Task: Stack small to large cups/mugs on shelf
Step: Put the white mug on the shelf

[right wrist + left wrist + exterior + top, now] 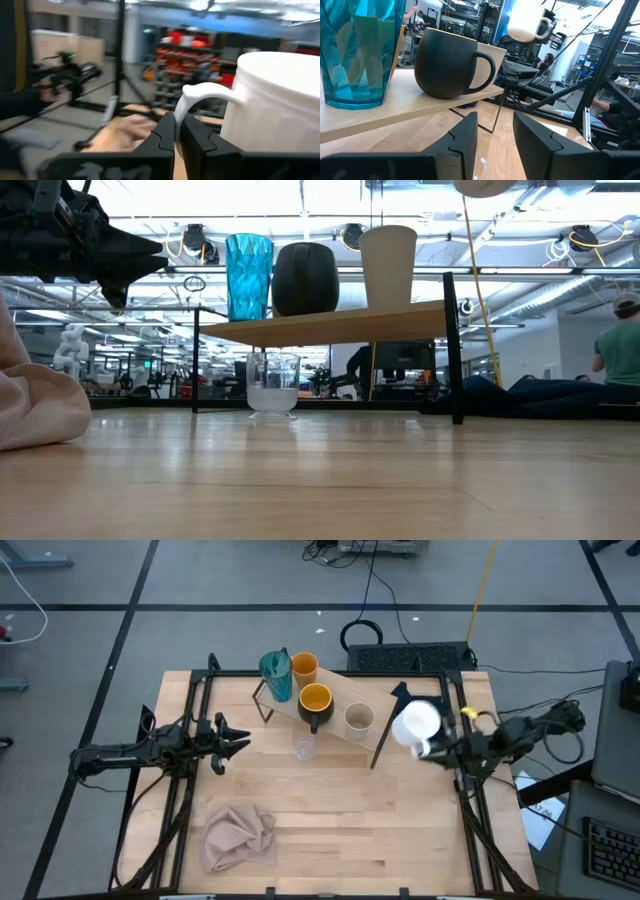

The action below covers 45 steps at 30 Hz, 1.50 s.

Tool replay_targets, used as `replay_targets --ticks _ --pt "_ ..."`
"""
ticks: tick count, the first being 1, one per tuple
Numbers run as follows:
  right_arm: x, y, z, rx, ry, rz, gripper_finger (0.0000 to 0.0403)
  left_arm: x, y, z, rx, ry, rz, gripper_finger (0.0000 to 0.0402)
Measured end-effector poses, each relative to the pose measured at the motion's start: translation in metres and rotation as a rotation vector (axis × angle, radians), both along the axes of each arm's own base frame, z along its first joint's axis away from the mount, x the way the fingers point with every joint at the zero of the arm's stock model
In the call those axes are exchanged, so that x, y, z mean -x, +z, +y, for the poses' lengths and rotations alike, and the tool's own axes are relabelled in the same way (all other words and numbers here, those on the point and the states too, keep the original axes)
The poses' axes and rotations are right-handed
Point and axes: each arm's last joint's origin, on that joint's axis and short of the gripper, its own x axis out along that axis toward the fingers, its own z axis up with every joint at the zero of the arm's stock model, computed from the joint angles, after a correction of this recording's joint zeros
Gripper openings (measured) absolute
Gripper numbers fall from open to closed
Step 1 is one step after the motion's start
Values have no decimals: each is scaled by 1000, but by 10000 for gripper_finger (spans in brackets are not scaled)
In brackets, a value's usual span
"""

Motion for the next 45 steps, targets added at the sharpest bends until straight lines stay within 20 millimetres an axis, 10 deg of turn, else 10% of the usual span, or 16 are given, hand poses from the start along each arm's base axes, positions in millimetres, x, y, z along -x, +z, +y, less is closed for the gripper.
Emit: replay_targets --ticks 9,45 --pt "-34 -10 4 27 32 88 1 0 1 0 0 1 -8 124" --pt "-99 -10 -188 -271 95 87 1 0 -1 0 -16 11 14 124"
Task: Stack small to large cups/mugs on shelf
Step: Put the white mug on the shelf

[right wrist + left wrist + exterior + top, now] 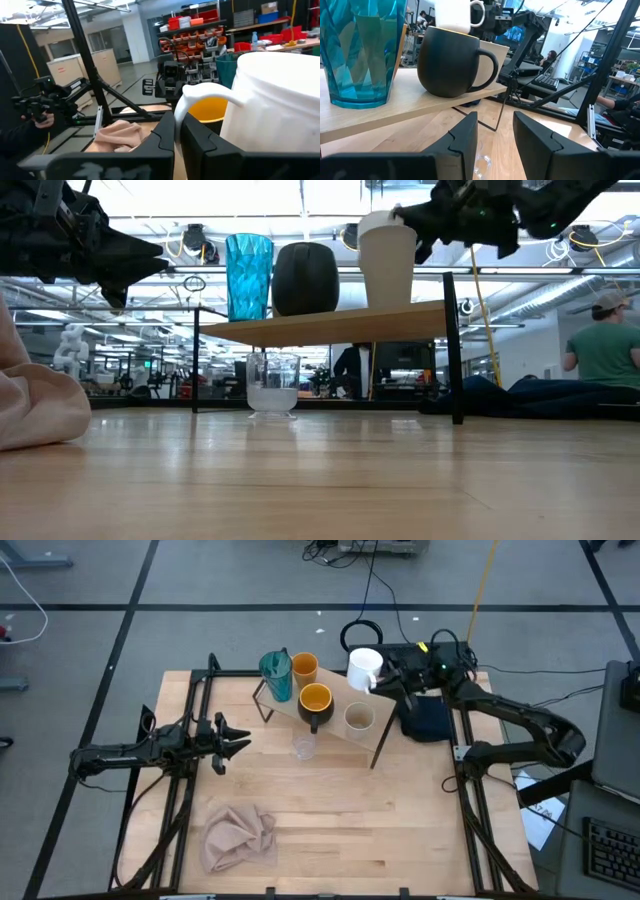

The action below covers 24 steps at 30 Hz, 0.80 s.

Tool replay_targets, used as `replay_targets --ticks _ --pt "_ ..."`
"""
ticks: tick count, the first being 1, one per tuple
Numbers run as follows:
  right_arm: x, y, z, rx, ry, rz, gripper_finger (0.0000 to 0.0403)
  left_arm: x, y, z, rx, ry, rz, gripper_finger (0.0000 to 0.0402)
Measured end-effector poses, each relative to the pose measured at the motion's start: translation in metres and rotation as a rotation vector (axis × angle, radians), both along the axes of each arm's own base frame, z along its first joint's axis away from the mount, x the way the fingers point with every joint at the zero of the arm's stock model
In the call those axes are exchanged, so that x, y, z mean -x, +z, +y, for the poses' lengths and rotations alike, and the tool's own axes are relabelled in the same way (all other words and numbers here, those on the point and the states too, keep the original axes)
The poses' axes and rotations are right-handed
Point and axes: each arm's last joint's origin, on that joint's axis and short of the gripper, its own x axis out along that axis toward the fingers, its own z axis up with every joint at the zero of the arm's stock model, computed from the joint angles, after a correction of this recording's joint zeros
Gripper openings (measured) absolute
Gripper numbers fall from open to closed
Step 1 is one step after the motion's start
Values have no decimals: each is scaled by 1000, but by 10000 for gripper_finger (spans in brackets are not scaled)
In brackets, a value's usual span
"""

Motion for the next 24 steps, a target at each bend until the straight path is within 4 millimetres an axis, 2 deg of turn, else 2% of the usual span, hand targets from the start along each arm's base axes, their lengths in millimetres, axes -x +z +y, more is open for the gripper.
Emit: replay_targets --ticks 4,11,24 --pt "-5 3 -11 24 10 -17 1 0 0 0 0 0 0 124" --pt "-2 -9 -29 23 -15 6 1 0 0 0 0 0 0 124" --pt "-13 -32 -41 111 7 28 1 0 0 0 0 -1 0 124"
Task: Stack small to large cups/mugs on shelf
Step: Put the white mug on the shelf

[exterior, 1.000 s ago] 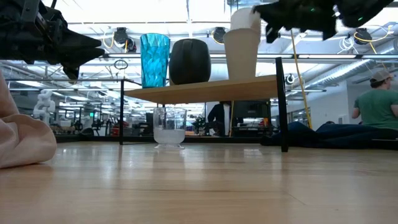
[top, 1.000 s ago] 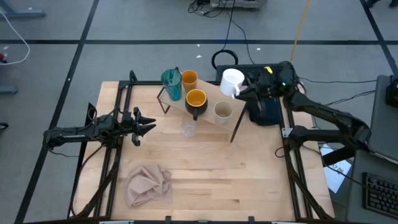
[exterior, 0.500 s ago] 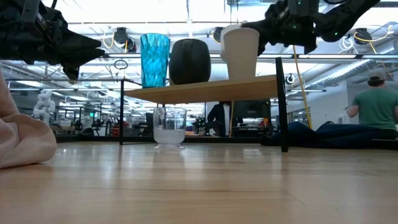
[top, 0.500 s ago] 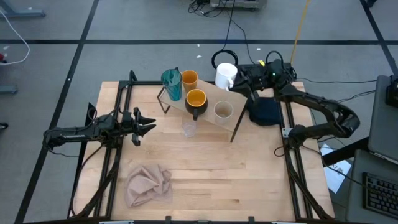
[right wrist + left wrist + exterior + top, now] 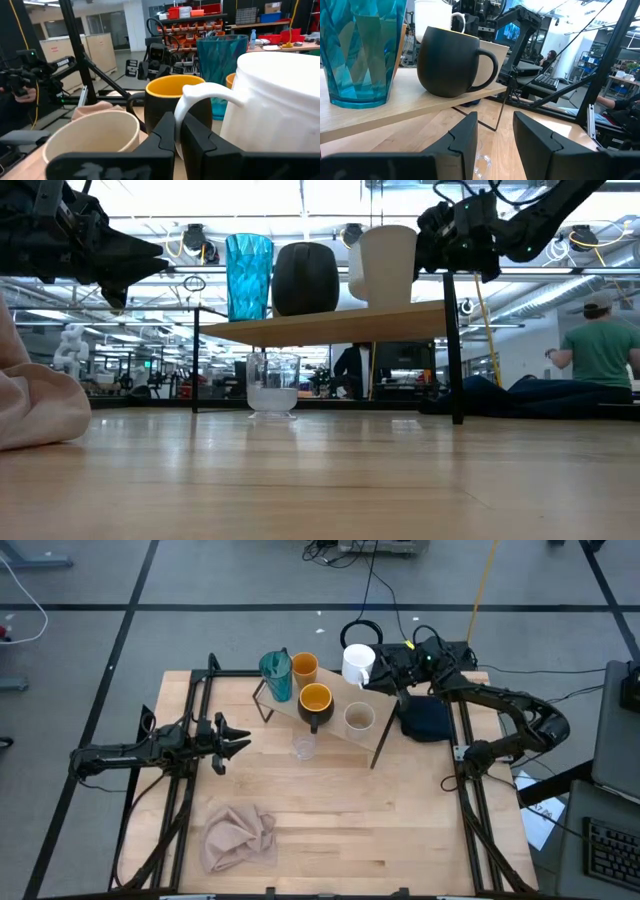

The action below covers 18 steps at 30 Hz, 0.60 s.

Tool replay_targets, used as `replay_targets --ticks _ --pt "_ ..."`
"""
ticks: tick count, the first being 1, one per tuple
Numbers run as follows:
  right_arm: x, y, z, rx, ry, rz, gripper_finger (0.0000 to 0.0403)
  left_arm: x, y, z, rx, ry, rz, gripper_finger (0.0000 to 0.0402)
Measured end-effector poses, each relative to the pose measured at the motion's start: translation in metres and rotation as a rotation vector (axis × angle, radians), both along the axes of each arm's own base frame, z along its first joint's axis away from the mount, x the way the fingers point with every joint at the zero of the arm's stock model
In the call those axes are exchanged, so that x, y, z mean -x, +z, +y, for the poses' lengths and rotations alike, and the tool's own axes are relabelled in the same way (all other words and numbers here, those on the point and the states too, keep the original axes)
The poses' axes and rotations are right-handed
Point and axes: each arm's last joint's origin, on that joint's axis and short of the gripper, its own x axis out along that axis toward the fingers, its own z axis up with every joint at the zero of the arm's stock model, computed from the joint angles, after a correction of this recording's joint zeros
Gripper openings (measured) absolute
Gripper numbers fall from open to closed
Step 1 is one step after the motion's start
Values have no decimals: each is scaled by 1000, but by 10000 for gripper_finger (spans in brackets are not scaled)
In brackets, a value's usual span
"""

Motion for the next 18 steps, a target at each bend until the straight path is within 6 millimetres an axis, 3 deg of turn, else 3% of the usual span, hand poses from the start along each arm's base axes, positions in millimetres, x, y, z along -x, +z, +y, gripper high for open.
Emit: replay_targets --ticks 18 --pt "-10 -21 -10 19 21 10 1 0 0 0 0 0 0 124"
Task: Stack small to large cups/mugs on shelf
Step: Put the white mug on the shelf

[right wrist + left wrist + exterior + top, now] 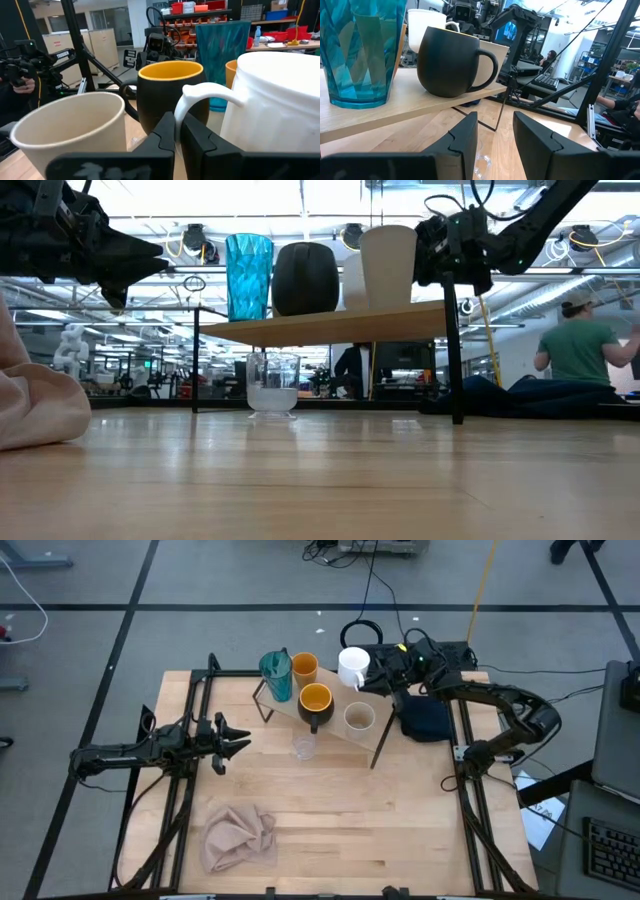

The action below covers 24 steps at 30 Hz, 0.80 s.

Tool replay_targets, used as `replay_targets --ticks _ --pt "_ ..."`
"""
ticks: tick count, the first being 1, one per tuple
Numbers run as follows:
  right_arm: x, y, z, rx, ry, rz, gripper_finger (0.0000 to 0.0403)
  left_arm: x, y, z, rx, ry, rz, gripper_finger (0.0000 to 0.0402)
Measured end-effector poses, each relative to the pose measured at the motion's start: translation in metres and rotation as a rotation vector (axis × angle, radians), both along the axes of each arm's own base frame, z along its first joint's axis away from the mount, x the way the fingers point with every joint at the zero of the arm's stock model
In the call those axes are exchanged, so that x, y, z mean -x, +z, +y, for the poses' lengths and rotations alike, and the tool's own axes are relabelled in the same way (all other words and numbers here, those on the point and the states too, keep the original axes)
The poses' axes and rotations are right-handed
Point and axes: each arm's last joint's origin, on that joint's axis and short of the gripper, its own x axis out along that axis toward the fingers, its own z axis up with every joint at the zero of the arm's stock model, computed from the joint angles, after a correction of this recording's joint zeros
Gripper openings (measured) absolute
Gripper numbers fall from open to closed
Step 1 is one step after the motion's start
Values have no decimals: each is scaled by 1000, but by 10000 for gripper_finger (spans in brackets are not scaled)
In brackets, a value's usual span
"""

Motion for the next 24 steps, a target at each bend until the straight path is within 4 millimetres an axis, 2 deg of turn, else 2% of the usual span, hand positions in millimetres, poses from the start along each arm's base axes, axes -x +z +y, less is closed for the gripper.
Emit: replay_targets --ticks 11,24 --pt "-5 -12 -4 3 40 6 1 0 0 0 0 0 0 124" --pt "-7 -13 0 32 93 -6 1 0 0 0 -7 10 1 124"
